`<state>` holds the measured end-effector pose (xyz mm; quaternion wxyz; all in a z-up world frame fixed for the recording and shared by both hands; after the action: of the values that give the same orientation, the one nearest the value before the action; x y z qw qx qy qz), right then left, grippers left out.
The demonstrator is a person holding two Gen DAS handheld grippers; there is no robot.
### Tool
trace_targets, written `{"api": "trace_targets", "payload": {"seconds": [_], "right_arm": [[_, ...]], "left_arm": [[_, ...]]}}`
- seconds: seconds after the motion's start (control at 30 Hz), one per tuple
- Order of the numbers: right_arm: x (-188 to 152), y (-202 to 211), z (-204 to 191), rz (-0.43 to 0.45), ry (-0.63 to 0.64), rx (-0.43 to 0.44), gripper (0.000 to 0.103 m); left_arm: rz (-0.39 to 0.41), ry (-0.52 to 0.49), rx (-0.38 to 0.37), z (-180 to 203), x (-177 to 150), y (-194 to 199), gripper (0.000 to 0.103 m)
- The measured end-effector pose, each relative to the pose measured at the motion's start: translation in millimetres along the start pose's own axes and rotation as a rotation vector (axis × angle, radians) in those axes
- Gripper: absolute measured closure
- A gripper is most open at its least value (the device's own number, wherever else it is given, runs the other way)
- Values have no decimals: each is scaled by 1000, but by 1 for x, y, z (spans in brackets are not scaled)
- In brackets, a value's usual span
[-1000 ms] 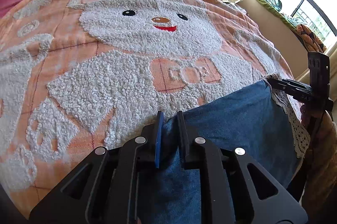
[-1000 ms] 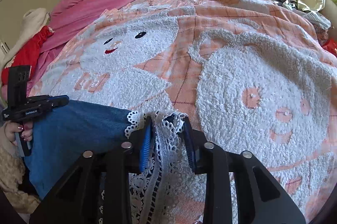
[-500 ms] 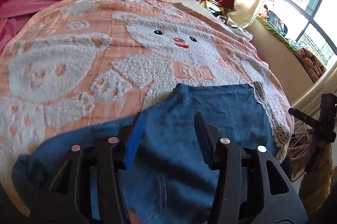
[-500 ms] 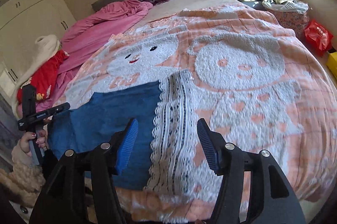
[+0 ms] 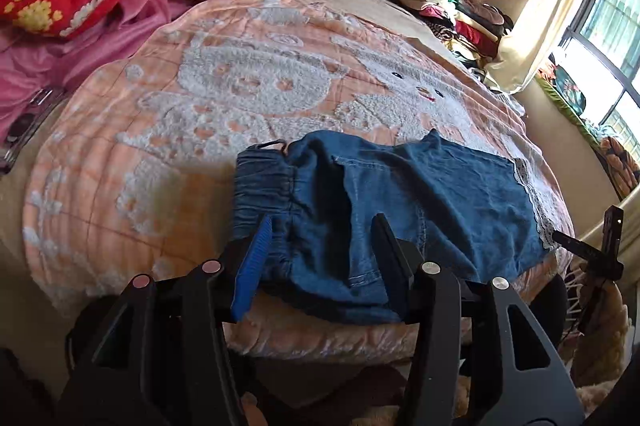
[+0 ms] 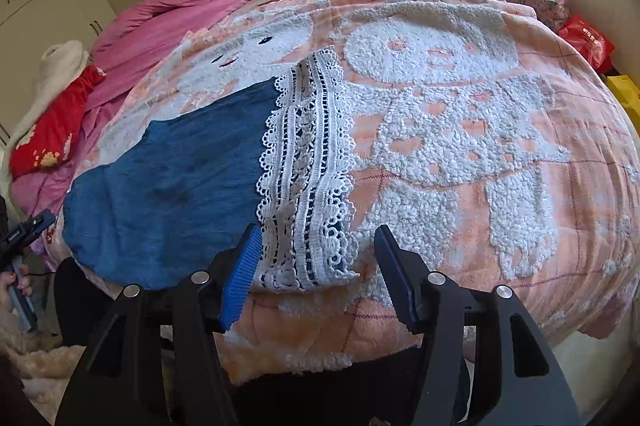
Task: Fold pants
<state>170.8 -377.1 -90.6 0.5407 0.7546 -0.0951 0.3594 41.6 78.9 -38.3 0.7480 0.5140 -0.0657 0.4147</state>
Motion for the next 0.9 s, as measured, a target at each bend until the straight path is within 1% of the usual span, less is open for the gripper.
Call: {"api": "trace_targets", "payload": {"seconds": [0.07, 0.13, 0.2, 0.3, 0.33, 0.43, 0.47, 0.5, 0.53, 0.57, 0.6, 0.67, 0.77, 0.8, 0.87, 0.9], "right_arm": [[1, -6, -1, -16, 0, 1, 45], [3, -8, -4, -16, 21, 6, 45], [2, -13, -3, -23, 12, 15, 45], [2, -15, -1, -17, -10, 35, 45], [3, -15, 0, -13, -13, 40, 45], [-1, -18, 1, -7, -21, 47, 46], [-1, -18, 1, -8, -17, 44, 47], [-1, -18, 0, -8, -11, 39, 51], [-1, -19, -2, -9, -4, 49, 66], [-2, -19, -6, -14, 0, 67, 74], [-2, -19, -9, -17, 11, 60, 75], [0, -14, -12, -9, 42, 39, 83], [-1, -6, -13, -8, 71, 8, 84], [-3, -7, -13, -14, 79, -6, 84], [-8, -14, -11, -32, 67, -16, 82], [-9, -17, -10, -33, 63, -21, 82]], "left_arm": [[-4, 22, 15, -10, -3, -1, 57], [-17, 41, 12, -17, -7, -7, 56], [-49, 69, 0, -21, -13, -19, 54], [-52, 99, 23, -26, -16, -33, 46], [-50, 106, 20, -26, -16, -38, 37], [-75, 136, 31, -27, -17, -59, 36], [-72, 129, 49, -26, -17, -64, 45], [-61, 117, 75, -25, -16, -67, 50], [-53, 111, 79, -25, -13, -67, 58], [-48, 114, 73, -24, -10, -64, 62], [-42, 120, 67, -25, -8, -61, 63], [-12, 118, 69, -27, 0, -50, 65], [35, 89, 85, -30, 9, -37, 65], [33, 84, 90, -31, 9, -40, 65], [-1, 84, 120, -38, 4, -55, 65], [-11, 87, 124, -41, 2, -64, 64]]}}
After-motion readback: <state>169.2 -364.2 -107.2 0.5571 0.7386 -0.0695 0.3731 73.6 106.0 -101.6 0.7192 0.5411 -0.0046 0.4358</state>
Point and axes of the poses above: each gripper's, at about its wrist camera, not at the fingertips, and y roughly against the way its jaws point, z to its right, x to its top, the point moved 8 cm from there along -y, roughly the way its jaws point, and after that the axes turned 15 degrees about y, right-handed, at the moved point
